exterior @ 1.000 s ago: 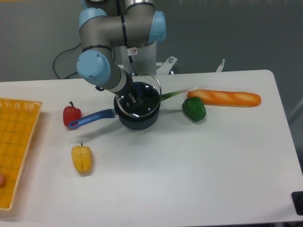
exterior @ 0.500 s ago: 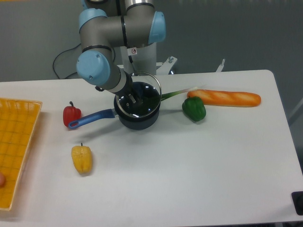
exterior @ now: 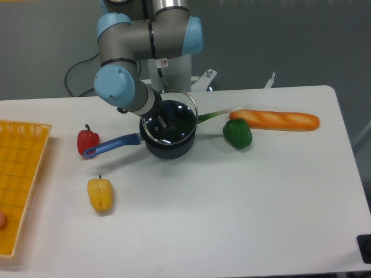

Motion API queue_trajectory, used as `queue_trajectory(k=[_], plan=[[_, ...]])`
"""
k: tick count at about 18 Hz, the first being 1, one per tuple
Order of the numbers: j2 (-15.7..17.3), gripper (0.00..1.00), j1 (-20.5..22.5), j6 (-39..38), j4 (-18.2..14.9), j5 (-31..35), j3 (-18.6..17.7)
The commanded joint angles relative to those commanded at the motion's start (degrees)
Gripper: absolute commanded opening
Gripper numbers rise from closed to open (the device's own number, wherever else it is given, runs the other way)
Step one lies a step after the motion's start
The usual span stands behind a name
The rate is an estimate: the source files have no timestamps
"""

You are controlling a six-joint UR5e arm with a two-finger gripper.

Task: Close the pot lid
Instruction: 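Lower the glass lid onto the pot rim and level it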

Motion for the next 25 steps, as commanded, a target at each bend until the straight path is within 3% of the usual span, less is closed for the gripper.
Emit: queue_trajectory(k=[22, 25], plan=[[-1.3, 0.45, -1.3, -2.1, 0.0, 0.0, -0.3], [-1.6, 0.45, -1.5, -2.3, 1.2, 0.0, -0.4]])
